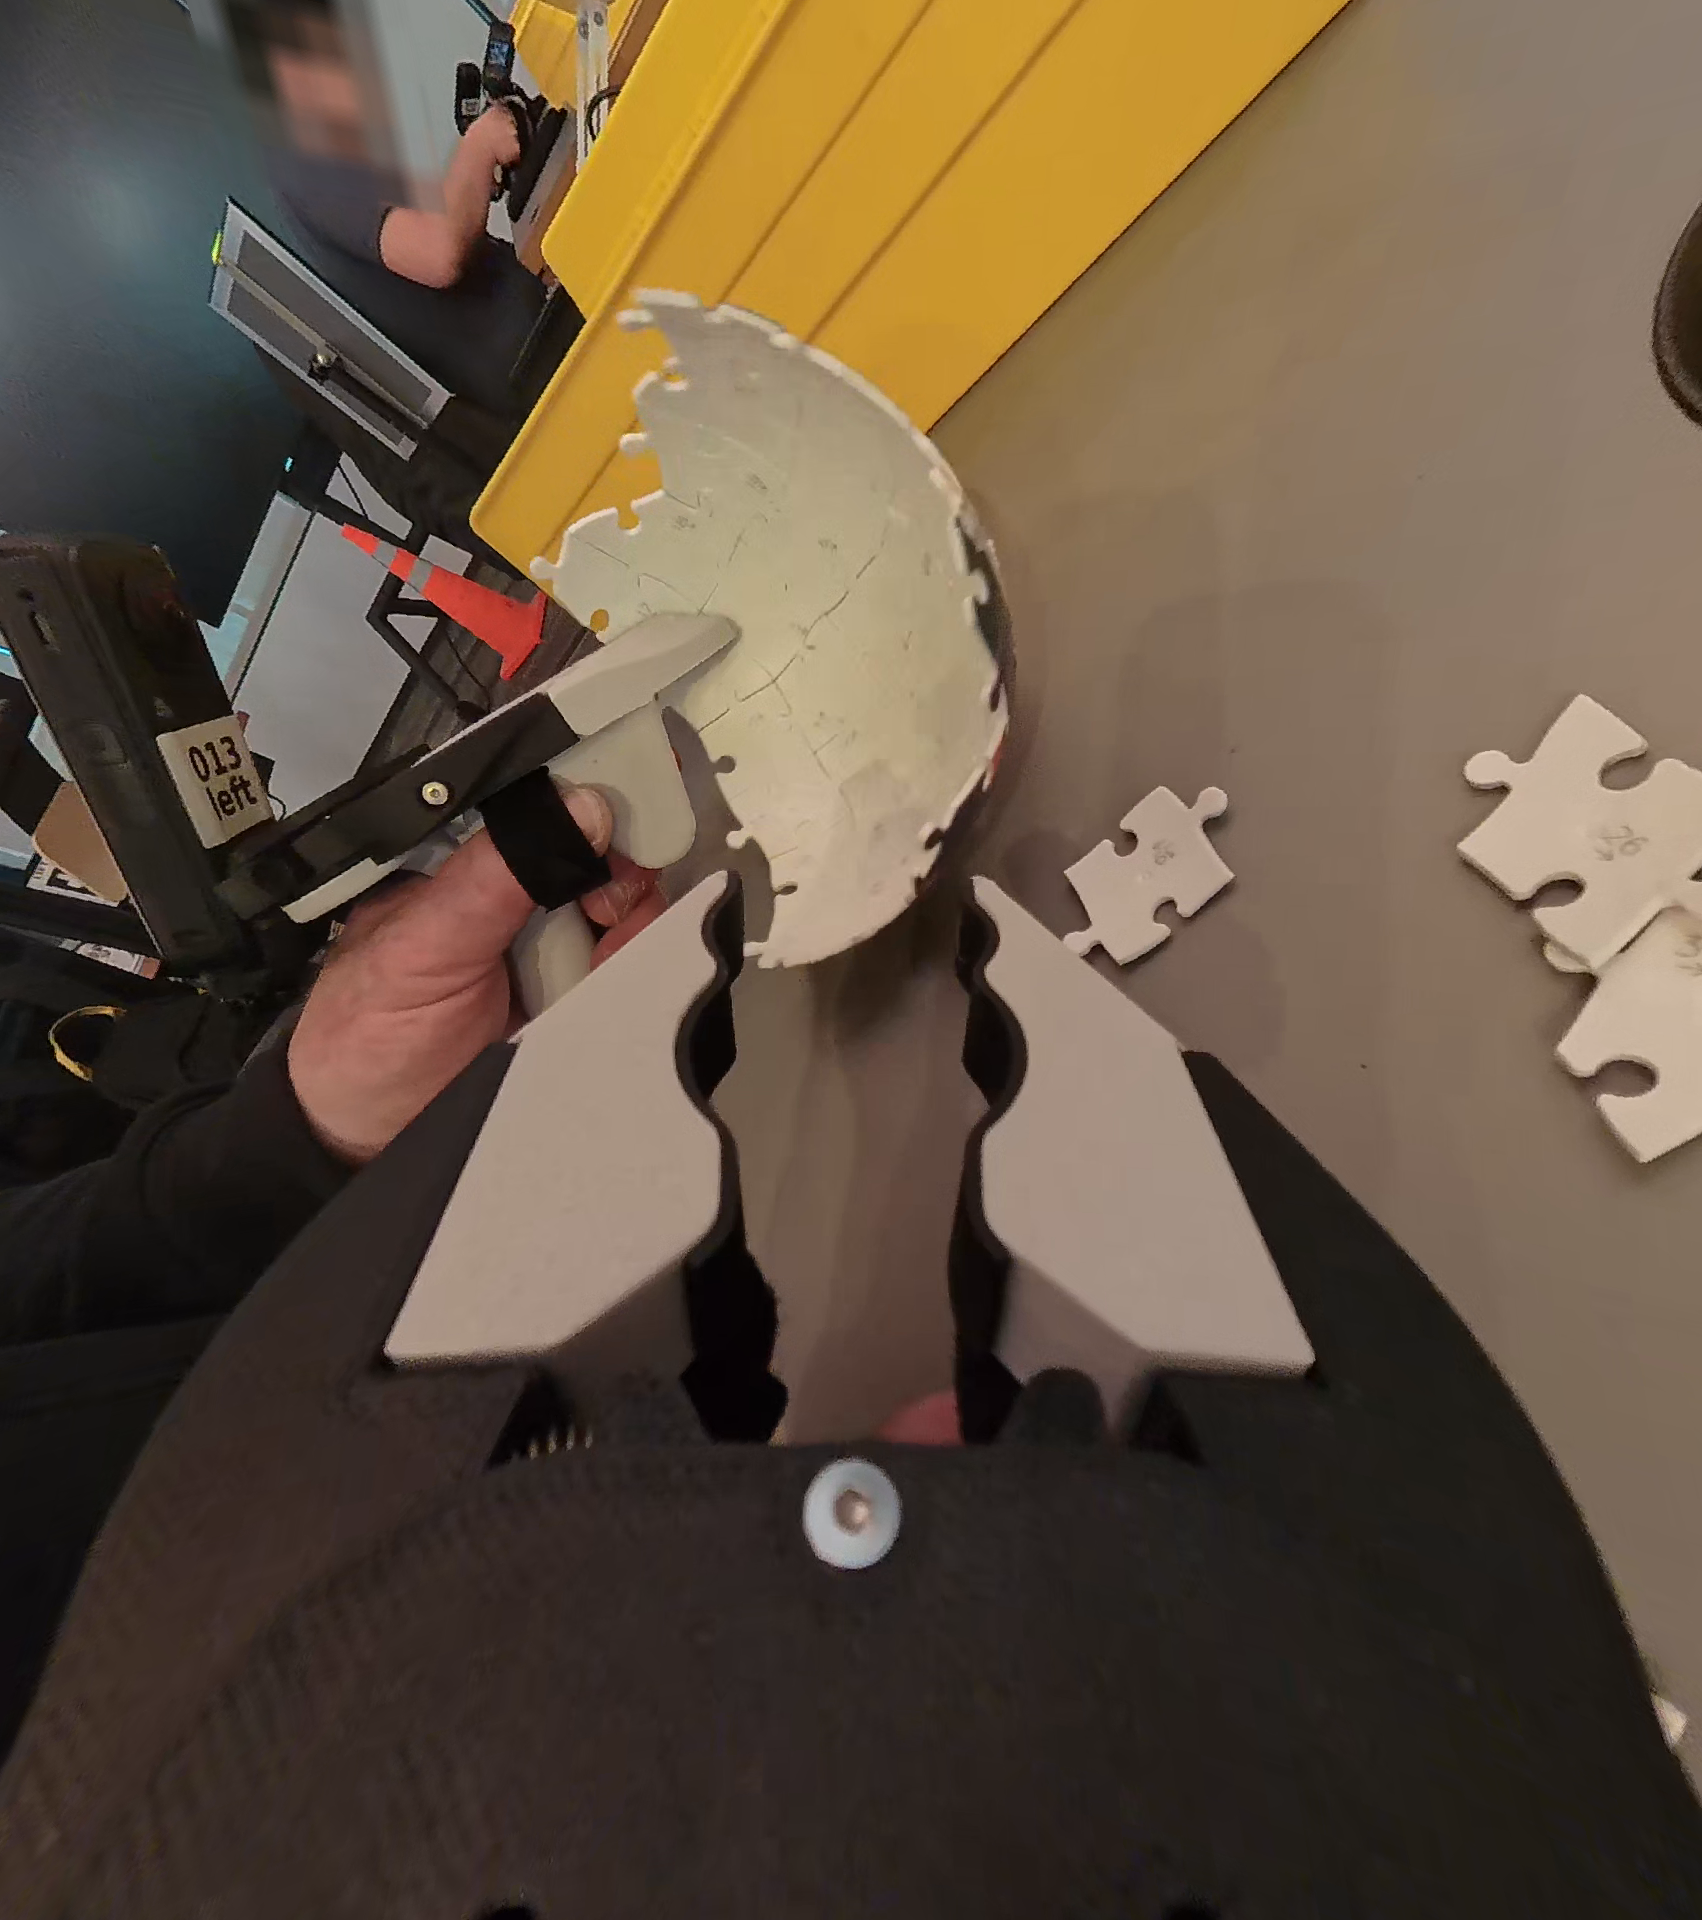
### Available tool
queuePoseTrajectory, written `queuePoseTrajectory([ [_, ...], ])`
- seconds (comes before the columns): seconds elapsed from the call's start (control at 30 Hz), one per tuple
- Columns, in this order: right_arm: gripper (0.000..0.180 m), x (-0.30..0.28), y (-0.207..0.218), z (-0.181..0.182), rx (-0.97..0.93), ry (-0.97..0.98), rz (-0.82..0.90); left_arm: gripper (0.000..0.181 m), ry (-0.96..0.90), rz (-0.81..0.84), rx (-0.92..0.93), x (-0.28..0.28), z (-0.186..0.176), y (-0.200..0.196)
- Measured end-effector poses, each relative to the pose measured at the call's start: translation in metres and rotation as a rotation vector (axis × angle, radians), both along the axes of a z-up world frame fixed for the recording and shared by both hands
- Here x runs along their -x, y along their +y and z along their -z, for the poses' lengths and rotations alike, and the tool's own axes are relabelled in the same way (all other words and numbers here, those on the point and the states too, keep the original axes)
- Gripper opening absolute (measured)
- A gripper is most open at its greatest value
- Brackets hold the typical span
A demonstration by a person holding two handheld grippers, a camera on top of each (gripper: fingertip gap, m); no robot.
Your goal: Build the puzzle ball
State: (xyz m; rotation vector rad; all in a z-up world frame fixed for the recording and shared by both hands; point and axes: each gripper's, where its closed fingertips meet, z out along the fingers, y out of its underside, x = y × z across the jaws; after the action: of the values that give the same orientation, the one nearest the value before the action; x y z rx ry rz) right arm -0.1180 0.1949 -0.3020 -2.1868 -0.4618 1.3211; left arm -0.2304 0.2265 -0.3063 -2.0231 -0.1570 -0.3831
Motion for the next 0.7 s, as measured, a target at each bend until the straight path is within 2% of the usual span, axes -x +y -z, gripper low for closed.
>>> queuePoseTrajectory([
  [0.03,0.039,-0.001,0.001,0.000,-0.003,-0.006,0.001,0.005,0.009,0.000,-0.002,0.000,-0.001,0.000],
  [0.47,0.040,-0.016,0.010,-0.001,-0.033,-0.041,0.028,0.026,0.125,0.064,-0.022,0.003,-0.012,-0.011],
  [0.7,0.041,-0.023,0.017,-0.002,-0.061,-0.058,0.046,0.036,0.112,0.122,-0.008,0.002,-0.018,-0.017],
])
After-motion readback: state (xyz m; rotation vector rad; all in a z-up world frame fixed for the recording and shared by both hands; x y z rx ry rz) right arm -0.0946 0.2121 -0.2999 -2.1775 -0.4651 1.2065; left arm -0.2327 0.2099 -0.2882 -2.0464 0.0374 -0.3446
